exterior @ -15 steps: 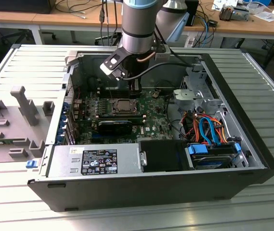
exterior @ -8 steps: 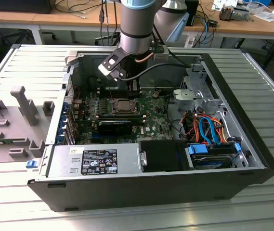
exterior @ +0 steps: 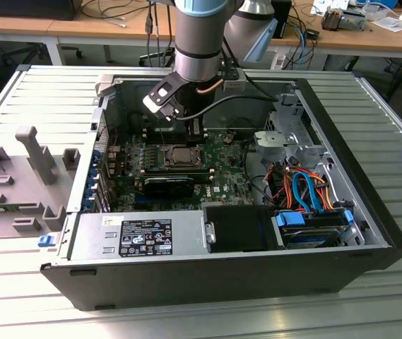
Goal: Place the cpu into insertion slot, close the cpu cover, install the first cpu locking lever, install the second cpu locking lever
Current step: 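Install the first cpu locking lever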
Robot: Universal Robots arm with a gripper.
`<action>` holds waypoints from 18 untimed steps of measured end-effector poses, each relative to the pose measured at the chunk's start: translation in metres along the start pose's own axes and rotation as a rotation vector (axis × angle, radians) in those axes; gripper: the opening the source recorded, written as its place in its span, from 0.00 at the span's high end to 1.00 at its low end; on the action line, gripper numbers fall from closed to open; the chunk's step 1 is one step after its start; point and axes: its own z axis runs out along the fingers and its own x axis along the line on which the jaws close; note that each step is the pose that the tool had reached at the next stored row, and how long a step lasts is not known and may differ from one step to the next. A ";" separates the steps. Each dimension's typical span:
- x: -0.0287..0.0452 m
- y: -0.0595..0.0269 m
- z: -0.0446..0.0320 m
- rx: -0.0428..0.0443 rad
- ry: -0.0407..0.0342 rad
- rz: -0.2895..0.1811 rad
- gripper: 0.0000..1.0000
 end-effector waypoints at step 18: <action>-0.0003 -0.0099 0.0043 0.0020 -0.0008 -0.093 0.89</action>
